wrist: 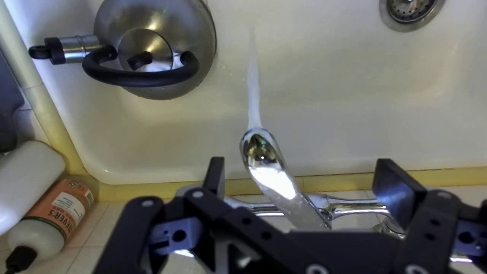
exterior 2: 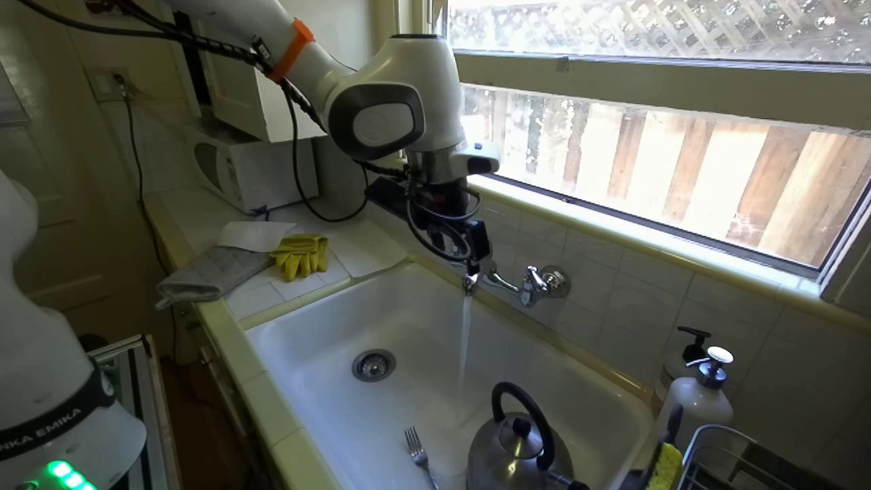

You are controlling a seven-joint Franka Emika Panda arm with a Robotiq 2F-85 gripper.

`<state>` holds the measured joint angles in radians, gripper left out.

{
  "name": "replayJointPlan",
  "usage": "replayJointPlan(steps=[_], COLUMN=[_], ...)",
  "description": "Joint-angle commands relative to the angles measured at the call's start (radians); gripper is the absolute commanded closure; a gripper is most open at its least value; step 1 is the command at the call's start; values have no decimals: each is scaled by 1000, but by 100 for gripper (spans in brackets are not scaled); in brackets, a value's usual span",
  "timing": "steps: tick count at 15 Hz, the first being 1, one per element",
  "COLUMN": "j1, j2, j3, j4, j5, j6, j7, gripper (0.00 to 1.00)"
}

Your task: Move the tap slightly to the left and then close it

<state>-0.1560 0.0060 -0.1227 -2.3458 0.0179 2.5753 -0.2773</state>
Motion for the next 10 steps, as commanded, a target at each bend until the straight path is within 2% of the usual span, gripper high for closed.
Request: replayJointPlan(steps=[1, 5, 10], j1=[1, -14, -25], j2=[66, 110, 163], j3=[-5, 24, 36], j4=[51, 91, 131], j5=[57, 212, 205], j6=[27, 2, -2], j7=[-139, -387, -490], gripper=[0, 0, 0])
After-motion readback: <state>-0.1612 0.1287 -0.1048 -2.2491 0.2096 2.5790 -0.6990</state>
